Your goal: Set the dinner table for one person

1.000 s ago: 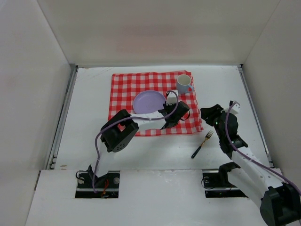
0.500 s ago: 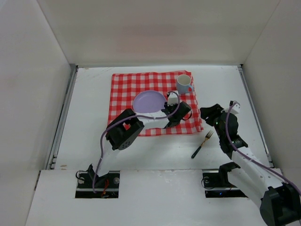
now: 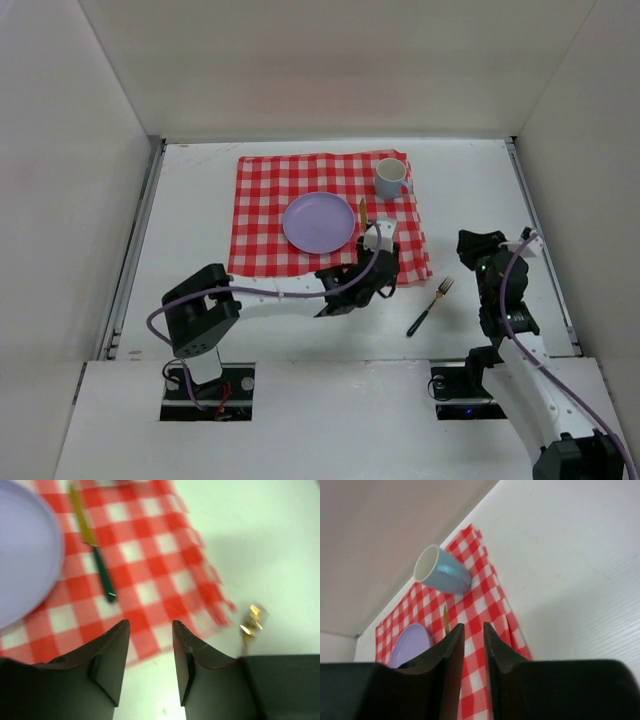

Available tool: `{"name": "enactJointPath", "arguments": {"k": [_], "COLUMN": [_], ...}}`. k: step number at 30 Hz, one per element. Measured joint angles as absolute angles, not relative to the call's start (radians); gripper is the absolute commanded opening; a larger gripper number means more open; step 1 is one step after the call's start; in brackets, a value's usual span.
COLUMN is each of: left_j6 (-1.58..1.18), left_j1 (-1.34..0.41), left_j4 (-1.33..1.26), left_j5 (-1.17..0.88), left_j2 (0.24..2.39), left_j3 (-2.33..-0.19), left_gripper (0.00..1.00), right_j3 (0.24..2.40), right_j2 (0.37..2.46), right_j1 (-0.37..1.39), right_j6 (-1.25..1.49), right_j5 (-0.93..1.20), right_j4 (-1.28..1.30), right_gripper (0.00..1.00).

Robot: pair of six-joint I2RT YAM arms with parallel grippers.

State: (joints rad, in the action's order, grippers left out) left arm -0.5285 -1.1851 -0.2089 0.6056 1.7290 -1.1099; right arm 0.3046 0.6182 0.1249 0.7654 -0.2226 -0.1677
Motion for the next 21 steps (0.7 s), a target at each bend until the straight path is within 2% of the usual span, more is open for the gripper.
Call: {"name": "enactJointPath", "arguments": {"k": [5,10,13,21], "left_j6": [-0.447,-0.339,-0.296,-0.252], "left_j1": [-1.336,-1.467,-1.486,-1.448], "left_j4": [-0.262,-0.268,-0.274,-0.311], "left_j5": [0.485,0.419,0.400,0.392], "left_j2": [1.714,1.786,1.807,1.885], "left_j3": [-1.014,-1.000,-1.005,-1.084], "left_gripper": [0.47,0.52,0.52,0.52], "right_j3": [0.296,0.287,0.281,0.279], "right_j2": [0.580,0.582,0.582,0.582], "right_j1": [0.054,0.051,0.051,0.045], "right_j6": [0.791,0.806,0.809,0.809], "right_j5": [-0.236,-0.236,-0.237,-0.236], "right_j4": [-0.138,-0.127,-0.123,-0.120], "right_gripper": [0.24,0.36,0.40,0.45]}}
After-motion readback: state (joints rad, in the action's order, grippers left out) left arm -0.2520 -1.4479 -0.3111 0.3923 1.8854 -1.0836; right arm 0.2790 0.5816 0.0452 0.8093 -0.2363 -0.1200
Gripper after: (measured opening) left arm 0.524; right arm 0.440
